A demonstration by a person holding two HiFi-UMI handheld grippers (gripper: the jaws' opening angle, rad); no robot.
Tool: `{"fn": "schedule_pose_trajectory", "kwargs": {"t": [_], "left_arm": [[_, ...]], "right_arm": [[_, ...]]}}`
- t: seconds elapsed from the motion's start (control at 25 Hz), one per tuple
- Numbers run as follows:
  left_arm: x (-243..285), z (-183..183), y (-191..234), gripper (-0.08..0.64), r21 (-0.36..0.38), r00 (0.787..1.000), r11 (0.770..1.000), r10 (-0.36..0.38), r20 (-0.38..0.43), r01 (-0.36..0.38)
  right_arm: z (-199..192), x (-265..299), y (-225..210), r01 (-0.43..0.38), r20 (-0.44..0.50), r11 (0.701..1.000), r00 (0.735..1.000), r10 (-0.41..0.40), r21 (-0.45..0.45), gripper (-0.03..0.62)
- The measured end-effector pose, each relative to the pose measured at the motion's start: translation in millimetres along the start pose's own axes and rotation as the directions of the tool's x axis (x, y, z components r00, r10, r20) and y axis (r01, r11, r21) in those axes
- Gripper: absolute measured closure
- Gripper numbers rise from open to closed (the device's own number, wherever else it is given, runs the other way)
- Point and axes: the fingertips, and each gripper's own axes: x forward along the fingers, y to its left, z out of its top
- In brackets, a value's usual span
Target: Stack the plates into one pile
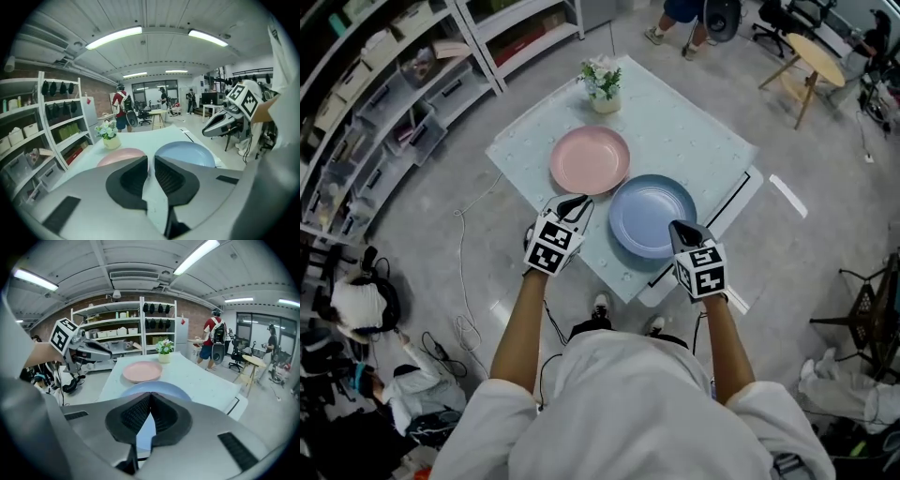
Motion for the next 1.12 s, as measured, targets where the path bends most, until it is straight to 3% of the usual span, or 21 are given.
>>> {"fn": "schedule_pose_trajectory", "kwargs": {"t": [0.12,0.2,0.36,0.52,0.76,0.92,1.04,1.12], "left_arm": [[32.0,-8.0,10.0,0.489,0.086,0.996,0.992,-0.087,-0.027,0.089],[57.7,-17.1,14.0,0.448,0.16,0.987,0.975,-0.144,-0.066,0.153],[103.3,-50.8,17.8,0.414,0.31,0.956,0.908,-0.237,-0.174,0.281],[135.9,-83.6,15.0,0.382,0.353,0.905,0.838,-0.347,-0.245,0.416],[167.6,-114.9,24.5,0.389,0.422,0.875,0.779,-0.326,-0.358,0.463],[166.8,-115.4,21.3,0.418,0.424,0.867,0.763,-0.365,-0.34,0.488],[165.5,-117.1,19.4,0.446,0.389,0.867,0.781,-0.388,-0.312,0.489],[165.5,-115.6,20.4,0.459,0.403,0.872,0.779,-0.377,-0.311,0.481]], "right_arm": [[0.0,-2.8,-2.1,0.061,-0.005,0.997,0.998,-0.061,0.046,0.577],[-4.1,-4.4,-5.1,0.112,-0.021,0.991,0.994,-0.111,0.074,0.577],[-10.8,-3.8,-8.9,0.191,-0.052,0.973,0.981,-0.186,0.13,0.577],[-13.0,-3.7,-11.0,0.231,-0.086,0.963,0.972,-0.221,0.14,0.577],[-17.6,-0.9,-19.7,0.269,-0.131,0.95,0.959,-0.25,0.16,0.577],[-25.1,0.8,-19.8,0.265,-0.159,0.949,0.958,-0.239,0.168,0.577],[-27.1,-4.4,-22.7,0.268,-0.162,0.949,0.957,-0.242,0.164,0.577],[-30.1,-9.5,-28.2,0.273,-0.153,0.949,0.956,-0.249,0.159,0.577]]}}
